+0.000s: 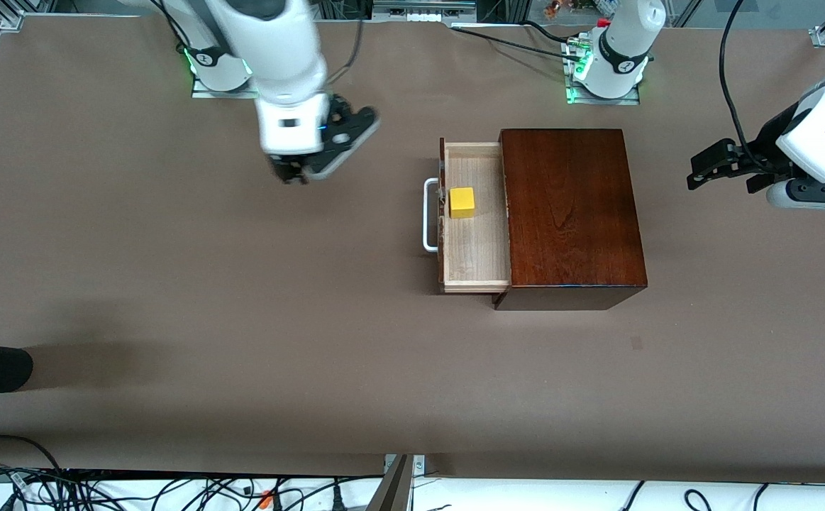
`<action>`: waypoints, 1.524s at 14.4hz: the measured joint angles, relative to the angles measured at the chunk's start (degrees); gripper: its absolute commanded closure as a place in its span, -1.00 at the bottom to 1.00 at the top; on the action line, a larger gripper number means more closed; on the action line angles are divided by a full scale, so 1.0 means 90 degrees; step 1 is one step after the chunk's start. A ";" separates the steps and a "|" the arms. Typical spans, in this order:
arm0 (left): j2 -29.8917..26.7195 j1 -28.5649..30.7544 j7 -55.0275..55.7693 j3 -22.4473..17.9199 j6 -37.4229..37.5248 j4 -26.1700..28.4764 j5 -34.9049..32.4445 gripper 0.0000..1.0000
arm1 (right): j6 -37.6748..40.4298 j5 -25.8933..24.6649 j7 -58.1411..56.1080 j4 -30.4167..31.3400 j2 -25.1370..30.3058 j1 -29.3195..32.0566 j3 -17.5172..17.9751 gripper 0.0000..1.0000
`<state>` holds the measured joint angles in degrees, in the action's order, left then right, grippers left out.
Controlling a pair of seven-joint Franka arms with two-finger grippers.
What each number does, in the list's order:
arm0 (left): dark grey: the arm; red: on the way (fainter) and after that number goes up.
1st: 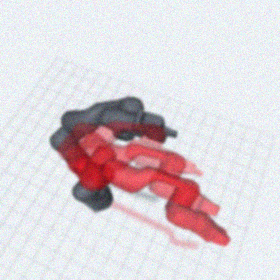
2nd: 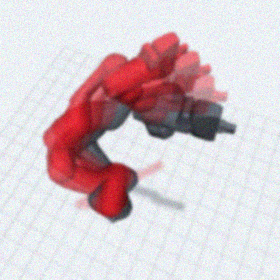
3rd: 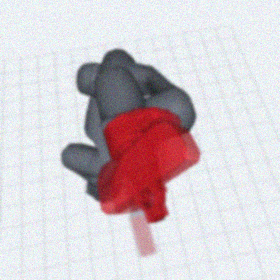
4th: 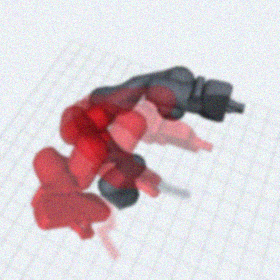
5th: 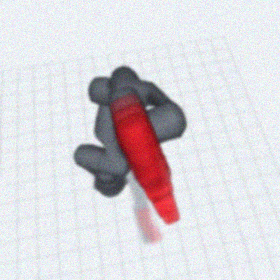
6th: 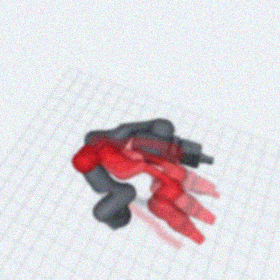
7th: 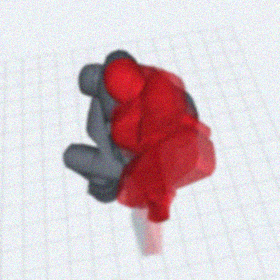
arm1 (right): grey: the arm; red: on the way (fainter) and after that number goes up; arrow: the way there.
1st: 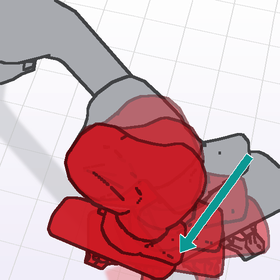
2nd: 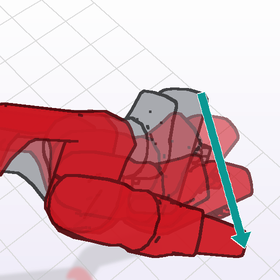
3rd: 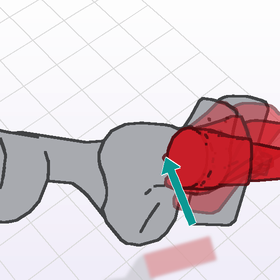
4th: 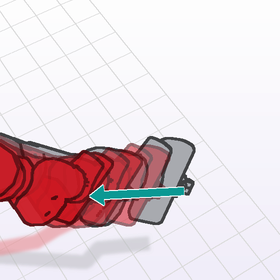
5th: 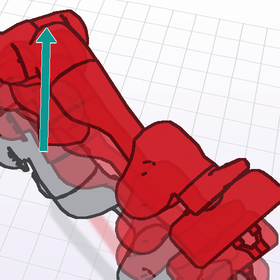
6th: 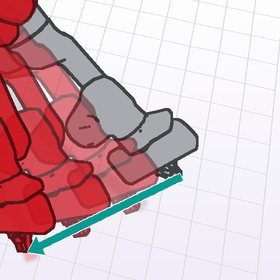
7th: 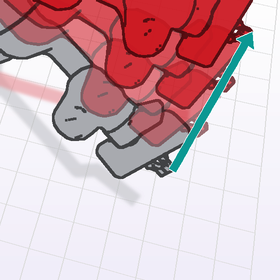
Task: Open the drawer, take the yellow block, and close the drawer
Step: 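Move the right gripper above the yellow cube in the drawer, then lower the right gripper and grasp the yellow cube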
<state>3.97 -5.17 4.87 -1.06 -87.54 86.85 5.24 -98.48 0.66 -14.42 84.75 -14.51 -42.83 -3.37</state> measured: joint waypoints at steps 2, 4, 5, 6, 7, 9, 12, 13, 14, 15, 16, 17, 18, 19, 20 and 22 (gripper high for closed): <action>0.0000 0.0004 0.0000 0.0000 0.0000 0.0000 0.0000 -1.00 | -0.0039 0.0192 -0.0634 -0.0446 -0.0498 -0.0029 0.0218 -1.00; -0.0001 0.0007 0.0000 0.0002 0.0000 0.0000 0.0000 -1.00 | -0.0286 0.0274 -0.1324 -0.0900 -0.1100 -0.0032 0.0419 -1.00; -0.0002 0.0007 0.0000 0.0004 0.0000 0.0000 0.0000 -1.00 | -0.0451 0.0282 -0.1602 -0.1123 -0.1409 -0.0034 0.0523 -1.00; -0.0004 0.0007 0.0000 0.0004 0.0000 0.0000 0.0000 -1.00 | -0.0580 0.0281 -0.1778 -0.1316 -0.1684 -0.0044 0.0622 -1.00; -0.0006 0.0007 0.0000 0.0005 0.0000 0.0000 0.0000 -1.00 | -0.0694 0.0259 -0.1887 -0.1462 -0.1897 -0.0093 0.0679 -1.00; -0.0008 0.0008 0.0000 0.0005 0.0000 0.0000 0.0000 -1.00 | -0.0872 0.0043 -0.2029 -0.1636 -0.2135 -0.0291 0.0718 -1.00; -0.0009 0.0009 0.0000 0.0005 0.0000 0.0000 0.0000 -1.00 | -0.1173 -0.0173 -0.2038 -0.1691 -0.2287 -0.0663 0.0728 -1.00; -0.0009 0.0009 0.0000 0.0005 0.0000 0.0000 0.0000 -1.00 | -0.1289 -0.0185 -0.2038 -0.1692 -0.2345 -0.0722 0.0728 -1.00; -0.0010 0.0009 0.0000 0.0006 0.0000 0.0000 0.0000 -1.00 | -0.1402 -0.0190 -0.2043 -0.1693 -0.2417 -0.0753 0.0728 -1.00; -0.0010 0.0009 0.0000 0.0006 0.0000 0.0000 0.0000 -1.00 | -0.1504 -0.0211 -0.2063 -0.1692 -0.2508 -0.0777 0.0728 -1.00; -0.0010 0.0009 0.0000 0.0006 0.0000 0.0000 0.0000 -1.00 | -0.1587 -0.0269 -0.2075 -0.1694 -0.2603 -0.0805 0.0728 -1.00; -0.0010 0.0009 0.0000 0.0006 0.0000 0.0000 0.0000 -1.00 | -0.1658 -0.0332 -0.2079 -0.1696 -0.2694 -0.0832 0.0728 -1.00; -0.0010 0.0009 0.0000 0.0006 0.0000 0.0000 0.0000 -1.00 | -0.1704 -0.0384 -0.2080 -0.1721 -0.2776 -0.0855 0.0728 -1.00; -0.0010 0.0009 0.0000 0.0006 0.0000 0.0000 0.0000 -1.00 | -0.1722 -0.0415 -0.2080 -0.1756 -0.2847 -0.0872 0.0728 -1.00; -0.0010 0.0009 0.0000 0.0007 0.0000 0.0000 0.0000 -1.00 | -0.1726 -0.0448 -0.2081 -0.1786 -0.2893 -0.0882 0.0728 -1.00; -0.0010 0.0009 0.0000 0.0007 0.0000 0.0000 0.0000 -1.00 | -0.1726 -0.0603 -0.2089 -0.1838 -0.2951 -0.0905 0.0727 -1.00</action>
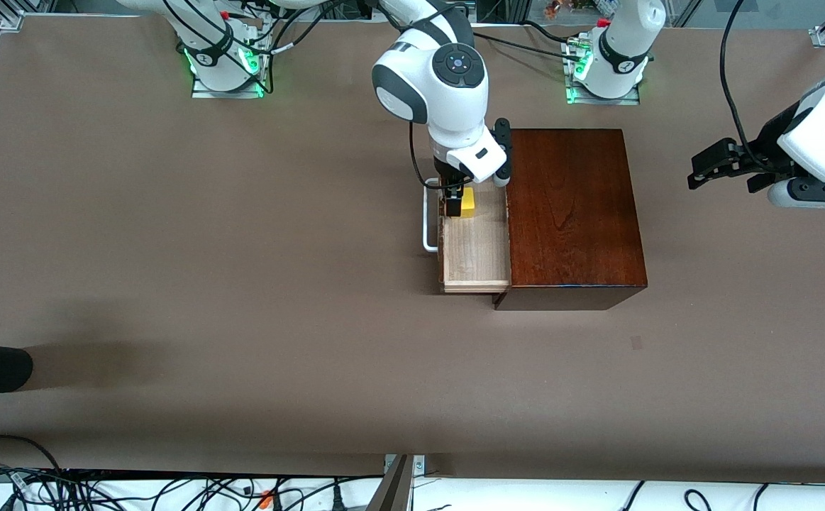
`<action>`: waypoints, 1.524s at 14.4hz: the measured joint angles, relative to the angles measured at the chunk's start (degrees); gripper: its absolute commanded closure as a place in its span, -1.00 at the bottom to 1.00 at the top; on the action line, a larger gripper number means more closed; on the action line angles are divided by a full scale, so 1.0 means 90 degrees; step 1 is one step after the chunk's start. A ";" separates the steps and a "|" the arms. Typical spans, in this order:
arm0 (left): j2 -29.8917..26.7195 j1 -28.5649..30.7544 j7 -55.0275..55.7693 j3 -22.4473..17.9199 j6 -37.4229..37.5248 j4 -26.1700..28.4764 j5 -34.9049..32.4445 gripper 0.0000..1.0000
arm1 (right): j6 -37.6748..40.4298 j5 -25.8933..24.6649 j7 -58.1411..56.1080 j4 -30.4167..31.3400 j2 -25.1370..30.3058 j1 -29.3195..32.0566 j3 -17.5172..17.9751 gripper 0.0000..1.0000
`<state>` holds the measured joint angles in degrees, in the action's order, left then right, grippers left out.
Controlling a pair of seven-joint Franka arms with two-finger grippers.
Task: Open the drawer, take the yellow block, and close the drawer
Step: 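Lower the right gripper and grasp the yellow cube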
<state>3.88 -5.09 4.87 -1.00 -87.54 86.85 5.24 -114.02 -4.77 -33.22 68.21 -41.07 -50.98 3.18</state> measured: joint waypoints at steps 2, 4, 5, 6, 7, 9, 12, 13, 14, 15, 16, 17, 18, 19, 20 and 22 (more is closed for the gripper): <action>0.0000 0.0000 0.0000 0.0004 0.0000 0.0000 0.0000 -1.00 | 0.0000 -0.0076 -0.0012 -0.0002 -0.0027 -0.0086 0.0001 -1.00; 0.0000 0.0000 0.0000 0.0008 0.0000 0.0000 0.0000 -1.00 | 0.0000 -0.0086 -0.0012 -0.0003 -0.0063 -0.0191 0.0002 -1.00; 0.0000 0.0000 0.0000 0.0010 0.0000 0.0000 0.0000 -1.00 | -0.0004 -0.0087 -0.0012 -0.0003 -0.0094 -0.0227 0.0001 -1.00; 0.0000 0.0000 0.0000 0.0011 0.0000 0.0000 0.0000 -1.00 | -0.0026 -0.0087 -0.0012 -0.0005 -0.0141 -0.0255 0.0001 -1.00; 0.0000 0.0000 0.0000 0.0012 0.0000 0.0000 0.0000 -1.00 | -0.0066 -0.0089 -0.0012 -0.0005 -0.0207 -0.0275 0.0001 -1.00; 0.0000 0.0000 0.0000 0.0013 0.0000 0.0000 0.0000 -1.00 | -0.0217 -0.0097 -0.0012 -0.0006 -0.0346 -0.0288 0.0001 -1.00; 0.0000 0.0005 0.0000 0.0013 0.0000 0.0000 -0.0017 -1.00 | -0.0390 -0.0111 -0.0013 -0.0016 -0.0472 -0.0288 -0.0023 -1.00; 0.0000 0.0009 0.0000 0.0014 0.0000 0.0000 -0.0083 -1.00 | -0.0404 -0.0112 -0.0014 -0.0020 -0.0479 -0.0287 -0.0026 -0.98; 0.0000 0.0011 0.0000 0.0021 0.0000 0.0000 -0.0179 -1.00 | -0.0405 -0.0112 -0.0015 -0.0027 -0.0478 -0.0287 -0.0026 -0.81; -0.0001 0.0011 0.0000 0.0040 0.0000 0.0000 -0.0248 -1.00 | -0.0405 -0.0112 -0.0016 -0.0039 -0.0478 -0.0287 -0.0026 -0.60; -0.0002 0.0010 0.0000 0.0063 0.0000 0.0000 -0.0306 -1.00 | -0.0405 -0.0113 -0.0019 -0.0048 -0.0478 -0.0287 -0.0026 -0.30; -0.0003 0.0010 0.0000 0.0081 0.0000 0.0000 -0.0383 -1.00 | -0.0404 -0.0114 -0.0020 -0.0050 -0.0478 -0.0287 -0.0026 -0.02; -0.0005 0.0011 0.0000 0.0099 0.0000 0.0000 -0.0477 -1.00 | -0.0404 -0.0116 -0.0021 -0.0050 -0.0479 -0.0287 -0.0026 0.27; -0.0008 0.0010 0.0000 0.0119 0.0000 0.0000 -0.0538 -1.00 | -0.0403 -0.0116 -0.0021 -0.0050 -0.0479 -0.0287 -0.0027 0.49; -0.0012 0.0010 0.0000 0.0136 0.0000 0.0000 -0.0567 -1.00 | -0.0400 -0.0116 -0.0021 -0.0056 -0.0479 -0.0287 -0.0027 0.64; -0.0020 0.0010 0.0000 0.0151 0.0000 0.0000 -0.0575 -1.00 | -0.0381 -0.0116 -0.0021 -0.0080 -0.0479 -0.0287 -0.0029 0.78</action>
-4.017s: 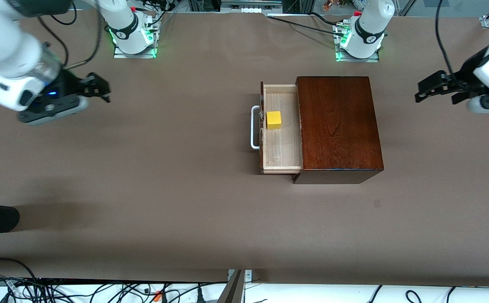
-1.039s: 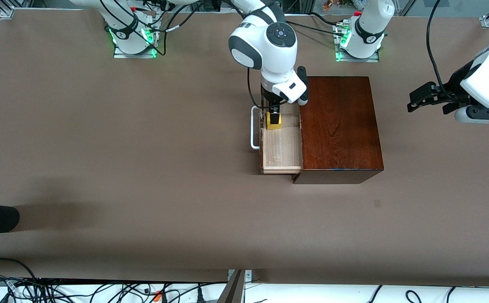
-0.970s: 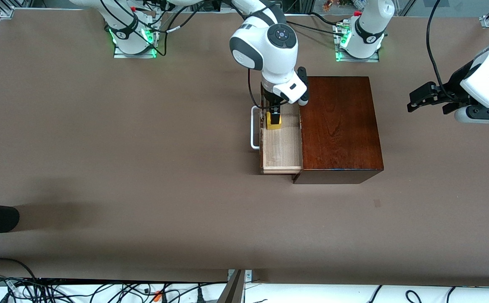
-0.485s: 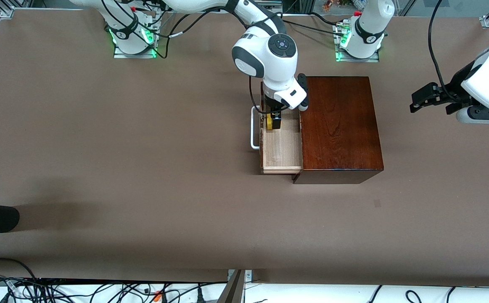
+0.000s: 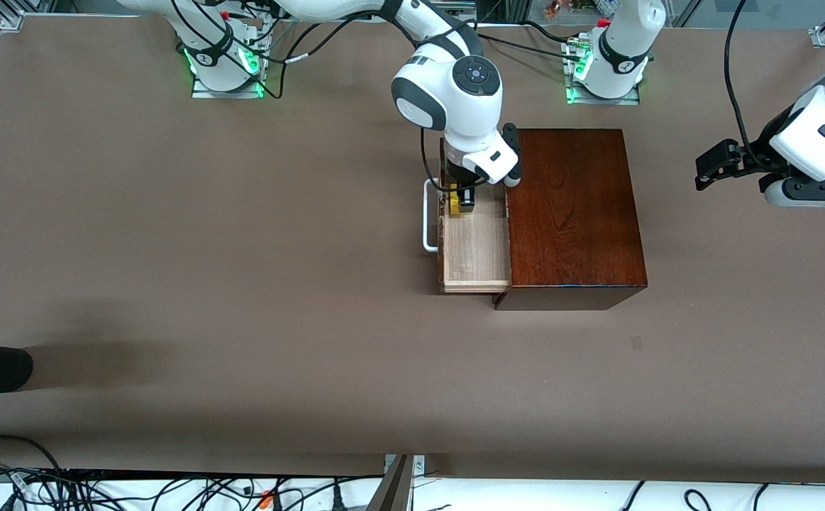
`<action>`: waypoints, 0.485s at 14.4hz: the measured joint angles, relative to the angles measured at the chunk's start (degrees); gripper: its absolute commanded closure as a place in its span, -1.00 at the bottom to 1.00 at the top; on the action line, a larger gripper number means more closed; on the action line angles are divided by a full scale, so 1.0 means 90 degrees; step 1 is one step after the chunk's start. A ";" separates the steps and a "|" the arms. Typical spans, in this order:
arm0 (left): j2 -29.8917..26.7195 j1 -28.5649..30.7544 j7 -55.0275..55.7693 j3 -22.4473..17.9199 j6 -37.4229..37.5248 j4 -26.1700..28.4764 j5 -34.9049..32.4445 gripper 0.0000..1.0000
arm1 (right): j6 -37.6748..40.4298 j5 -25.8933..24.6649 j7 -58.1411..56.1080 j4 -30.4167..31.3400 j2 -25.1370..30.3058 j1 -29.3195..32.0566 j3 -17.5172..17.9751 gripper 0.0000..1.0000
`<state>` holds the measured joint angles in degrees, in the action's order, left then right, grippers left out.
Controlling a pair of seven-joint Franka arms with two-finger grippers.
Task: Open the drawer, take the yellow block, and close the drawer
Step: 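Lower the right gripper and grasp the yellow cube, then lift the cube with the right gripper while the left gripper reaches the drawer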
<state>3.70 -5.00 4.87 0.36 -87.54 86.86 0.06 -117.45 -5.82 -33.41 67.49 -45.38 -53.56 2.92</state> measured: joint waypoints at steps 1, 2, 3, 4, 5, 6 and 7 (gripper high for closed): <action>-0.0005 0.0000 0.0000 0.0001 0.0000 0.0000 0.0000 -1.00 | 0.0044 0.0000 0.0000 -0.0014 0.0000 0.0001 -0.0003 0.80; -0.0008 0.0000 0.0000 0.0001 0.0000 0.0000 0.0000 -1.00 | 0.0108 0.0000 0.0000 -0.0039 0.0000 0.0000 -0.0003 0.81; -0.0010 0.0000 0.0000 0.0002 0.0001 0.0000 0.0000 -1.00 | 0.0250 0.0000 0.0001 -0.0112 0.0001 0.0000 -0.0003 0.81; -0.0009 0.0000 0.0000 0.0004 0.0002 0.0001 0.0000 -1.00 | 0.0476 0.0001 0.0003 -0.0258 0.0007 0.0001 -0.0003 0.81; -0.0009 0.0000 0.0000 0.0006 0.0002 0.0001 0.0000 -1.00 | 0.0764 0.0003 0.0004 -0.0473 0.0018 0.0002 -0.0003 0.81; -0.0009 0.0000 0.0000 0.0009 0.0002 0.0002 0.0000 -1.00 | 0.1085 0.0003 0.0005 -0.0706 0.0039 0.0005 -0.0004 0.81; -0.0010 0.0000 0.0000 0.0010 0.0002 0.0002 0.0000 -1.00 | 0.1409 0.0003 0.0007 -0.0913 0.0090 0.0017 -0.0007 0.81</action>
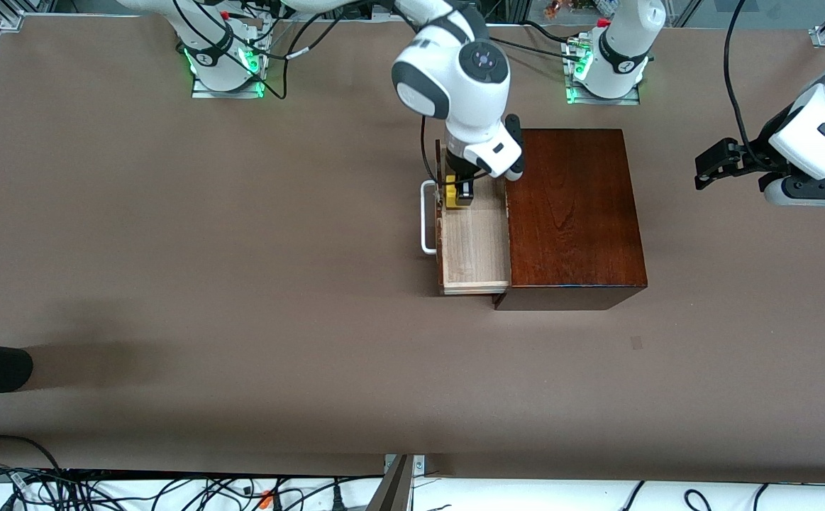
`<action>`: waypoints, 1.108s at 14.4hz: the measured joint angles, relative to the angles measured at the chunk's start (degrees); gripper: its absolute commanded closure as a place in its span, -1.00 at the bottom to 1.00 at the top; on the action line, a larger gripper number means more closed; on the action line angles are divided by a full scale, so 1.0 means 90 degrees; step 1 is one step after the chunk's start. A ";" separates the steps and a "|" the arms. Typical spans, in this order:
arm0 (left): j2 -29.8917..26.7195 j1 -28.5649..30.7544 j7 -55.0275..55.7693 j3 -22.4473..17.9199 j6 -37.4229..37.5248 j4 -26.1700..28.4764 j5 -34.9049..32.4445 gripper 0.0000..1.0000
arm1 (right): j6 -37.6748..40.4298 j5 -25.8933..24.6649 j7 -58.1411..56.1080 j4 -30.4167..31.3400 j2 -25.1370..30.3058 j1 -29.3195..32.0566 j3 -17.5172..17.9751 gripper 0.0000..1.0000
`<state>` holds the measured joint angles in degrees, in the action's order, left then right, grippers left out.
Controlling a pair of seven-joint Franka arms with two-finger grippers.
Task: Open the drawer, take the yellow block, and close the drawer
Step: 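Lift the cube with the right gripper while the left gripper reaches the drawer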
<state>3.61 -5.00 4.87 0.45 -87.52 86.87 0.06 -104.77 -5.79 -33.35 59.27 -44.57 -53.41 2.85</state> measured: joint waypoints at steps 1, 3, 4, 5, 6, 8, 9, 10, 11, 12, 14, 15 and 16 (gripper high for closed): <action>0.0000 0.0000 0.0000 0.0001 0.0000 0.0001 0.0000 -1.00 | 0.0234 0.0018 0.0005 -0.0160 0.0079 0.0025 -0.0012 0.81; 0.0000 0.0000 0.0000 0.0004 0.0000 0.0004 0.0000 -1.00 | 0.0527 0.0140 0.0015 -0.0331 0.0292 0.0152 -0.0034 0.81; 0.0001 0.0000 0.0000 0.0007 0.0000 0.0006 0.0000 -1.00 | 0.0632 0.0215 0.0041 -0.0360 0.0419 0.0250 -0.0049 0.81; 0.0002 -0.0001 0.0000 0.0013 0.0000 0.0007 0.0001 -1.00 | 0.0739 0.0295 0.0137 -0.0365 0.0542 0.0369 -0.0061 0.80; 0.0002 -0.0003 0.0000 0.0022 0.0000 0.0009 0.0001 -1.00 | 0.0867 0.0377 0.0254 -0.0366 0.0649 0.0516 -0.0075 0.80; 0.0009 -0.0027 0.0000 0.0049 0.0000 0.0010 0.0004 -1.00 | 0.1126 0.0491 0.0371 -0.0368 0.0805 0.0876 -0.0098 0.80; 0.0016 -0.0048 0.0000 0.0084 0.0000 0.0011 0.0006 -1.00 | 0.1234 0.0509 0.0392 -0.0368 0.0871 0.1085 -0.0107 0.80; 0.0030 -0.0078 0.0000 0.0151 -0.0003 0.0011 0.0008 -1.00 | 0.1335 0.0532 0.0398 -0.0368 0.0930 0.1317 -0.0117 0.80; 0.0047 -0.0122 0.0004 0.0234 -0.0010 0.0009 0.0011 -1.00 | 0.1453 0.0573 0.0398 -0.0368 0.0980 0.1586 -0.0127 0.80; 0.0069 -0.0161 0.0007 0.0339 -0.0017 0.0009 0.0035 -1.00 | 0.1585 0.0615 0.0397 -0.0368 0.1022 0.1881 -0.0134 0.80; 0.0152 -0.0208 0.0012 0.0607 -0.0025 0.0010 0.0197 -1.00 | 0.1829 0.0659 0.0392 -0.0368 0.1103 0.2467 -0.0143 0.81; 0.0247 -0.0239 0.0013 0.0789 -0.0036 0.0004 0.0254 -1.00 | 0.1897 0.0677 0.0385 -0.0368 0.1141 0.2741 -0.0146 0.80; 0.0367 -0.0295 0.0014 0.0963 -0.0077 -0.0026 0.0258 -1.00 | 0.1943 0.0683 0.0385 -0.0368 0.1180 0.2981 -0.0153 0.80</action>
<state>6.92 -7.66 4.99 9.12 -88.21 86.64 2.38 -87.28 0.35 -29.89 55.96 -33.95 -26.58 1.48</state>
